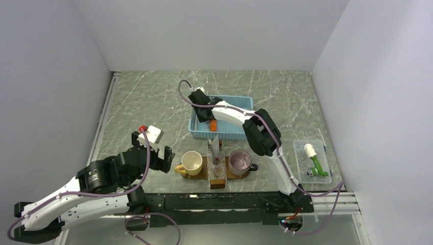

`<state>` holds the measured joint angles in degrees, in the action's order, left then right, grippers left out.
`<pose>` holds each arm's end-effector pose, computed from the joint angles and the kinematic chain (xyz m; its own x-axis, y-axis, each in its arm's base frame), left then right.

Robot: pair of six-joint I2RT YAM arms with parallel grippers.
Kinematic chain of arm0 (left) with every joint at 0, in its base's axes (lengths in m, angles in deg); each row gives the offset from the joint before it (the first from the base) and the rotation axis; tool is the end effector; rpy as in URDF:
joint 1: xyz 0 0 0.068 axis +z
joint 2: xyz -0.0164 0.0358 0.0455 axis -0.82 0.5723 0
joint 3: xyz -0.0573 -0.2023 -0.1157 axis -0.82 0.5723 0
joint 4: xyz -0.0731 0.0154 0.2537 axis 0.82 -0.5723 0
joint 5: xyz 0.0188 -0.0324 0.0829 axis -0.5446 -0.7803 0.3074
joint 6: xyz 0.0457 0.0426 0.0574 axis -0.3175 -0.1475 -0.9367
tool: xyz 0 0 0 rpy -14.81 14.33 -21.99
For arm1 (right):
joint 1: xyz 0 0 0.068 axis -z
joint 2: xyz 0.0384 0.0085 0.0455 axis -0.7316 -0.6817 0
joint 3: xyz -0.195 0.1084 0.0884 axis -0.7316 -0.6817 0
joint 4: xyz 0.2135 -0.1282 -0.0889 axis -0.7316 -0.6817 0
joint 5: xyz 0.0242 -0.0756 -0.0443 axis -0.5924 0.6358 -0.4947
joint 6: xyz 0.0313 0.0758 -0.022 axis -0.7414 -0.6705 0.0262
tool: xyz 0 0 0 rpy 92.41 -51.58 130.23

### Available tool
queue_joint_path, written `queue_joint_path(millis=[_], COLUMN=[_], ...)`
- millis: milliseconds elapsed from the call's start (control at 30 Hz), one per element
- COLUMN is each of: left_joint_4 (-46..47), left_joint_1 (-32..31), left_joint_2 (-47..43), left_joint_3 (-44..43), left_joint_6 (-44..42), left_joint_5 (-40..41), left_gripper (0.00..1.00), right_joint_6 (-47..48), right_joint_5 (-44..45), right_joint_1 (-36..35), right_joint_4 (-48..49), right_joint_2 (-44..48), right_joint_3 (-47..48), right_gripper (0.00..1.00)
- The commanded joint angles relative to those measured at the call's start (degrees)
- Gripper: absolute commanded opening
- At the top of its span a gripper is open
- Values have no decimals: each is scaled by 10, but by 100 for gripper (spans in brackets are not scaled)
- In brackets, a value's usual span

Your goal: Prepare toiletry sets of a toothbrush and toothpaste on the tray

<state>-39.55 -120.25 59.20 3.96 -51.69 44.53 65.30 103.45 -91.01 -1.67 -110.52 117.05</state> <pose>0.1007 -0.1173 0.2965 -0.4018 0.1348 -0.9057 0.4254 0.9034 -0.0543 0.3788 0.3387 0.0998 -0.7251 -0.3308 -0.6040 -0.3788 0.9241 -0.0514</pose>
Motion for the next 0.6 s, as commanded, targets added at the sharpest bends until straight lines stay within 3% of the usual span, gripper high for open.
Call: queue_joint_path(millis=[0, 267, 567], left_joint_4=[22, 20, 19], left_joint_1=[3, 4, 5], left_joint_2=[0, -2, -10], left_joint_3=[0, 0, -1], left_joint_6=[-6, -5, -4], left_joint_5=[-2, -2, -1], left_gripper=[99, 99, 100], right_joint_6=[8, -16, -45], right_joint_5=[25, -7, 24], right_joint_1=[4, 5, 8], right_joint_4=[-33, 23, 50], right_joint_2=[2, 65, 132], right_joint_3=[-40, -67, -96], right_gripper=[0, 0, 0])
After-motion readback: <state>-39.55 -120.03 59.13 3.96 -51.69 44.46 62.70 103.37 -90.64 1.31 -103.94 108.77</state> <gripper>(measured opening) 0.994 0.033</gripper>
